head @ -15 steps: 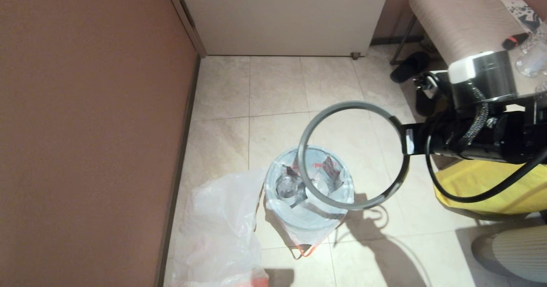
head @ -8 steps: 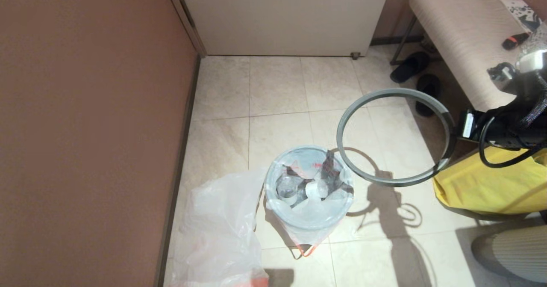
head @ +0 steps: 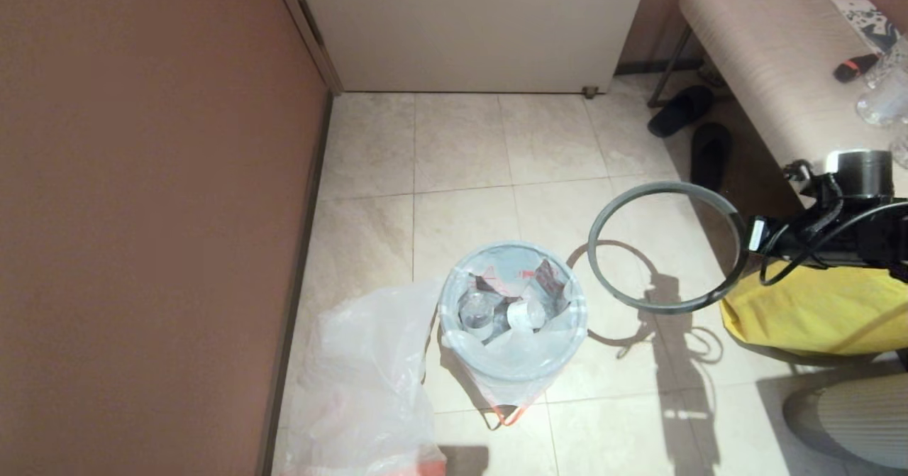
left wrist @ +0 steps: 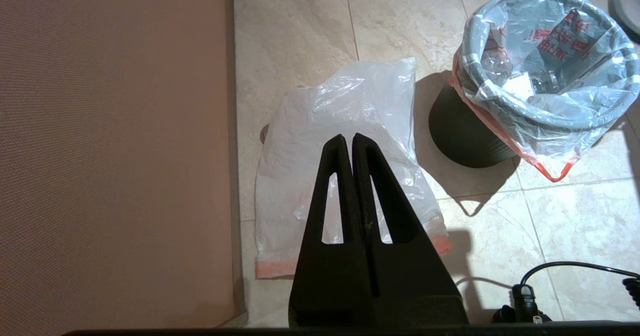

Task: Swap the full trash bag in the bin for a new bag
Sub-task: Place the trash can ring on the floor

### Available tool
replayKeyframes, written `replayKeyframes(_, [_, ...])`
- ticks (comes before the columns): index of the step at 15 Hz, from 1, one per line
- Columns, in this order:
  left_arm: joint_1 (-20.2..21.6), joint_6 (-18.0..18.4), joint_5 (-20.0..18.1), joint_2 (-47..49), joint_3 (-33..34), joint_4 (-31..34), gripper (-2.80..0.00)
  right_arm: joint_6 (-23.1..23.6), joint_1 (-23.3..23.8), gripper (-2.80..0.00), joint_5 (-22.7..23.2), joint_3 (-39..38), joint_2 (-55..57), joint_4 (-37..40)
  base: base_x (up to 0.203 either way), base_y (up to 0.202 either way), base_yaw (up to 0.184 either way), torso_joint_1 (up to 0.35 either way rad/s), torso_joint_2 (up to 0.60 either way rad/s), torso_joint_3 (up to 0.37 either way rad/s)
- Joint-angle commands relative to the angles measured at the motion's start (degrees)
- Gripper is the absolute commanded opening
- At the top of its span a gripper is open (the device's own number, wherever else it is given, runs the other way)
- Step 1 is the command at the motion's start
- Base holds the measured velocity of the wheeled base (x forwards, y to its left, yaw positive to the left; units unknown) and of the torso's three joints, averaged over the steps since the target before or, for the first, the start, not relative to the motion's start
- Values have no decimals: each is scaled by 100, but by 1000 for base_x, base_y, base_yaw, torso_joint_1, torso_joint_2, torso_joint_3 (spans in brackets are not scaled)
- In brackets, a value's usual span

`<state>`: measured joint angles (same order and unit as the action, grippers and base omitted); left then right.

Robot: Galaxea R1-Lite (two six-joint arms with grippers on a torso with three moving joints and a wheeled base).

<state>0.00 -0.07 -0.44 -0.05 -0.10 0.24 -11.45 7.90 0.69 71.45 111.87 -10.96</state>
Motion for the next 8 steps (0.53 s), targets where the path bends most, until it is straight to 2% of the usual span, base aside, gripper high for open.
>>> replayKeyframes(1, [0,-1,-9,5,1,2,-280,422,122,-280,-34,169,1043,-448,0,0,0,0,0,0])
replayKeyframes(6, [0,-1,0,5,1,2,-280,1370,179,-280,-288,1074,2894,-1103,0,0,0,0,0,0])
replayKeyframes(8, [0,-1,-2,5,1,2,-280,1562,149,-280,-313,1489,3617,-1263,0,0,0,0,0,0])
